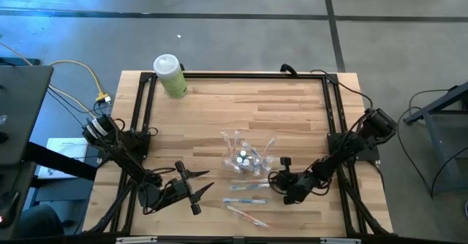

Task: Pick & Place toothbrushing station
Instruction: Put the orange toothbrush into the transparent organizer

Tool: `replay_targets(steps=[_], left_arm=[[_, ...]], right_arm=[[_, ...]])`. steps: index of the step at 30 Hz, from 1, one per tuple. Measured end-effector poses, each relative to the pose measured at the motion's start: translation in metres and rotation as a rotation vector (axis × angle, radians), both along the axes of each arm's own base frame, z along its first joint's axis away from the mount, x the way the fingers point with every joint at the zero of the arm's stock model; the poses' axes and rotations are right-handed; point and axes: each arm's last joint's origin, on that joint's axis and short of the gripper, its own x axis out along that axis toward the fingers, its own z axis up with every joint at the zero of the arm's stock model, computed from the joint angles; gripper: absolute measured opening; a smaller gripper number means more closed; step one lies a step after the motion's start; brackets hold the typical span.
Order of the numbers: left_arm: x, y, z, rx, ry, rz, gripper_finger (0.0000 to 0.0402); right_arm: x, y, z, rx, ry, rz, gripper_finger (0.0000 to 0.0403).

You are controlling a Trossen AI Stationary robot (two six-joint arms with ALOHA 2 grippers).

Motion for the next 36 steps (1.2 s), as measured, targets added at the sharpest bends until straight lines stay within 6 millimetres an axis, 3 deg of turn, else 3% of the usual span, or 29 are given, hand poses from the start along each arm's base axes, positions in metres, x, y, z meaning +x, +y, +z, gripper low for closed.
replay_targets(steps=[7,14,22,29,36], left_arm=[[0.001,0.002,-0.001,0.002,0.008,0.03,0.0187],[0.002,0.002,-0.002,0.016,0.017,0.019,0.0187],[0.008,-0.002,-0.001,0.059,-0.026,-0.231,0.0187],[0.035,0.02,0.001,0.017,-0.088,-0.394,0.0187],[0.06,0.051,0.003,0.0,-0.132,-0.407,0.0187]], right_arm=[[-0.012,0.006,0.022,0.019,-0.049,0.014,0.0024],[-0.028,0.021,0.056,0.05,-0.207,0.073,0.0024],[-0.04,0.042,0.099,-0.025,-0.523,0.203,0.0023],[-0.028,0.039,0.124,-0.085,-0.73,0.235,0.0023],[-0.008,0.019,0.125,-0.068,-0.743,0.115,0.0023]])
